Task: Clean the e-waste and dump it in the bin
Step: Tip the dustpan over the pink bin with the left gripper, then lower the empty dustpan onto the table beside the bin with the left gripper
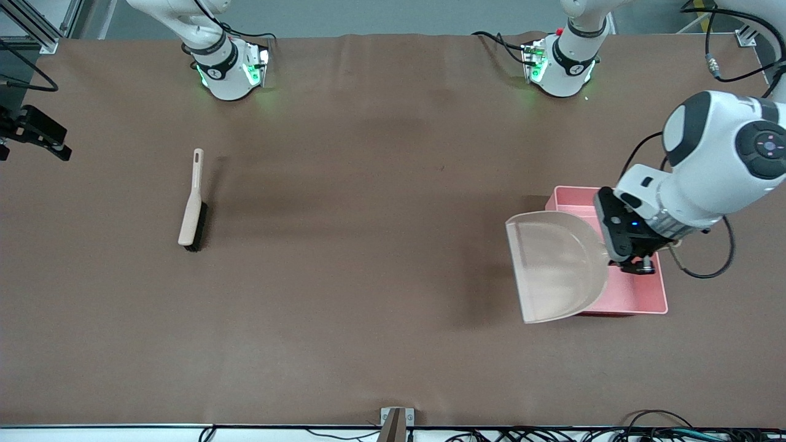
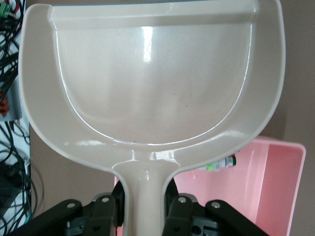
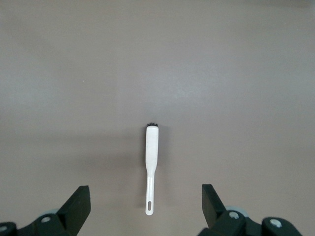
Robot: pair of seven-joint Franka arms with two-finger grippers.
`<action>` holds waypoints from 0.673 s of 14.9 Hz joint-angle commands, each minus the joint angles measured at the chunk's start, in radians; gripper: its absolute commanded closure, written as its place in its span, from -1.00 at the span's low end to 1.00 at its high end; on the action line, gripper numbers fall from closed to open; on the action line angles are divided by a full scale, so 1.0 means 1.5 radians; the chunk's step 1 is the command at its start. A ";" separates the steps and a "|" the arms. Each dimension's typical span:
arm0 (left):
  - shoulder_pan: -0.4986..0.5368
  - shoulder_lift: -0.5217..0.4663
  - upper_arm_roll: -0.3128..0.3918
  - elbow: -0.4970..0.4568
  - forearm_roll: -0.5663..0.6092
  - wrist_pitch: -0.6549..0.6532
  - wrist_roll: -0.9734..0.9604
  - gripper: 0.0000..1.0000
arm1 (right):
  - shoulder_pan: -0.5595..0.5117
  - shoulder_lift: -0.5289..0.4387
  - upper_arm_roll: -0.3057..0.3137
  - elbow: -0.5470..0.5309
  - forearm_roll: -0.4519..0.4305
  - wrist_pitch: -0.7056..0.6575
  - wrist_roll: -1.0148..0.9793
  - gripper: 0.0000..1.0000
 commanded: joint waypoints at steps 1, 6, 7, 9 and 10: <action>-0.039 0.018 0.000 -0.004 -0.012 0.022 -0.036 1.00 | 0.025 0.007 -0.019 0.019 -0.008 -0.015 0.014 -1.00; -0.090 0.053 0.001 -0.086 -0.004 0.122 -0.086 1.00 | 0.028 0.008 -0.017 0.017 -0.007 -0.024 0.026 -1.00; -0.102 0.061 0.002 -0.097 0.000 0.136 -0.086 1.00 | 0.029 0.007 -0.016 0.017 -0.007 -0.024 0.028 -1.00; -0.113 0.074 0.003 -0.116 0.012 0.164 -0.087 1.00 | 0.026 0.008 -0.016 0.017 -0.006 -0.023 0.028 -1.00; -0.115 0.080 0.004 -0.131 0.017 0.185 -0.087 1.00 | 0.024 0.008 -0.017 0.017 -0.006 -0.024 0.027 -1.00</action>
